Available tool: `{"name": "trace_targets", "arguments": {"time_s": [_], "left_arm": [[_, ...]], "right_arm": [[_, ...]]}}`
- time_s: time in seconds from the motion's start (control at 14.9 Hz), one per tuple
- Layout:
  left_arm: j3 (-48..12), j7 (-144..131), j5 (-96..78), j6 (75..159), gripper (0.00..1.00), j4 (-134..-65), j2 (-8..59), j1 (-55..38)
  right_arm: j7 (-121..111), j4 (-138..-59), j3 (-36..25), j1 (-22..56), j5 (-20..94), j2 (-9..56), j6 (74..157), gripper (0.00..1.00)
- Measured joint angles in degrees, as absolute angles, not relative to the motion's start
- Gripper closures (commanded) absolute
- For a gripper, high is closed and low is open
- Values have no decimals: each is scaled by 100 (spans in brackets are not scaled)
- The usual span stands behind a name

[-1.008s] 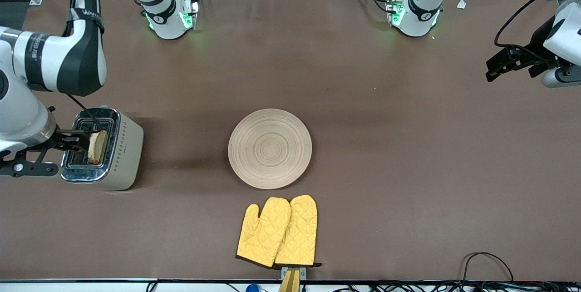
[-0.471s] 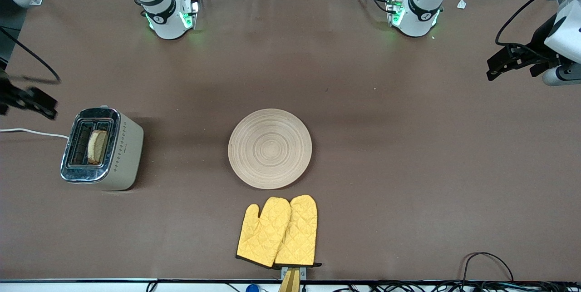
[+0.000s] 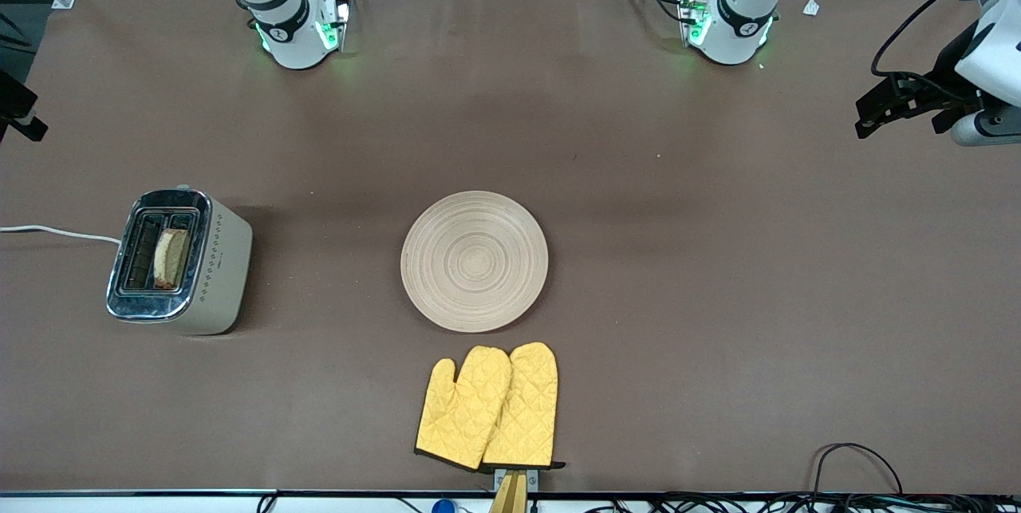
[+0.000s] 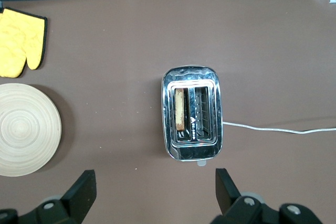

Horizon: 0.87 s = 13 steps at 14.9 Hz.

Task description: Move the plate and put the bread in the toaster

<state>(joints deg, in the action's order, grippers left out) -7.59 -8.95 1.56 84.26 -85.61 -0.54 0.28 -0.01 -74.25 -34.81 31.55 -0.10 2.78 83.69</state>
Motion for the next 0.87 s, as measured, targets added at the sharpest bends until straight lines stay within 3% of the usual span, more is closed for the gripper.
{"name": "trace_targets", "arguments": {"time_s": [0.2, 0.47, 0.87], "left_arm": [[-759, -895, 156, 8426, 0, -8562, -54, 28], [-760, -895, 156, 8426, 0, -8562, -53, 27], [-761, -893, 156, 8425, 0, -8563, -45, 26]], "right_arm": [[-141, -7453, -3409, 3021, -3, 280, 8188, 0], [-272, -7451, -1889, 1308, 154, 162, 7964, 0], [-312, -7451, -1356, 802, 216, 130, 7961, 0]]}}
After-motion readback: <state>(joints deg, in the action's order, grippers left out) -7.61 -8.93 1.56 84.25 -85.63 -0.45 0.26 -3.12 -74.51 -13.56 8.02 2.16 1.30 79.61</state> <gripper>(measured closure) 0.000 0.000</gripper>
